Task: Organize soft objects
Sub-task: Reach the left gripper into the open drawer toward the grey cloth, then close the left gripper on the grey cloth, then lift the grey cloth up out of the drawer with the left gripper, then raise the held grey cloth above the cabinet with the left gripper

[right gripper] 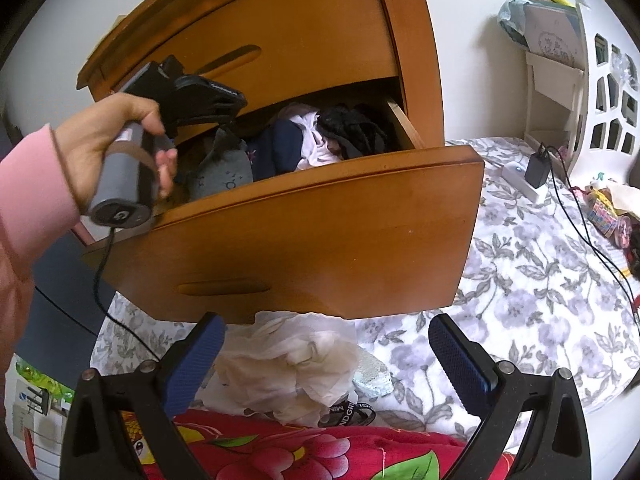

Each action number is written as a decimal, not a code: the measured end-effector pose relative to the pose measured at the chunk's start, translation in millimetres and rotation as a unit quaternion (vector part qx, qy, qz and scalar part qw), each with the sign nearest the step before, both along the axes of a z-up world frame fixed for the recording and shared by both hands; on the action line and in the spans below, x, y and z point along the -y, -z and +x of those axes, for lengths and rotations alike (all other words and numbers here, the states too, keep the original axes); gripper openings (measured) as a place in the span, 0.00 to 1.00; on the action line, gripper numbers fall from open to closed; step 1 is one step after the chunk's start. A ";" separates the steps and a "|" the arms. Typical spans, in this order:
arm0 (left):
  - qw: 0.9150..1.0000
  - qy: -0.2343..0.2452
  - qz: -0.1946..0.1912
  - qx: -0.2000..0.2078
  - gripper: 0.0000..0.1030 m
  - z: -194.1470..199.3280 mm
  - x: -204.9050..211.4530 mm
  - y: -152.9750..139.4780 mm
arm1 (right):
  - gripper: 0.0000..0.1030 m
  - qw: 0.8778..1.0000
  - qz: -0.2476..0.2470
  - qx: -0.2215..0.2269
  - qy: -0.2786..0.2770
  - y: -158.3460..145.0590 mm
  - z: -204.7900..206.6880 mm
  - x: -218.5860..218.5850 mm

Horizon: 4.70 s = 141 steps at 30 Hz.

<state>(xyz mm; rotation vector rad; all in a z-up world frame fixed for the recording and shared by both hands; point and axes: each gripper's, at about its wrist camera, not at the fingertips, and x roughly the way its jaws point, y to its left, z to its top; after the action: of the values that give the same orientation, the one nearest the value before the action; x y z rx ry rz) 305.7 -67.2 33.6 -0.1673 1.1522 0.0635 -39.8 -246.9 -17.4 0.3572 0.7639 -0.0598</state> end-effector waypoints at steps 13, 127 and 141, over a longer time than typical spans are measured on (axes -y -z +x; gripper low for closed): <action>0.997 -0.074 -0.036 0.002 0.67 9.9 -21.3 7.5 | 1.00 1.000 0.017 -0.003 -0.004 3.0 1.3 3.3; 0.891 0.248 -0.097 0.369 0.09 -258.8 -77.8 -240.4 | 1.00 0.997 -0.062 -0.039 0.039 0.7 1.4 -11.0; 0.835 0.284 -0.091 0.462 0.09 -306.7 -69.9 -313.2 | 1.00 0.996 -0.065 -0.041 0.039 0.7 2.8 -11.2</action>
<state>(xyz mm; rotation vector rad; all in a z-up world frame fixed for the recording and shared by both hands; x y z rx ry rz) -1.0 2.7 346.9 -0.0029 0.1915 -0.6059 -37.0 -235.7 -18.1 0.2609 0.8227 -0.1981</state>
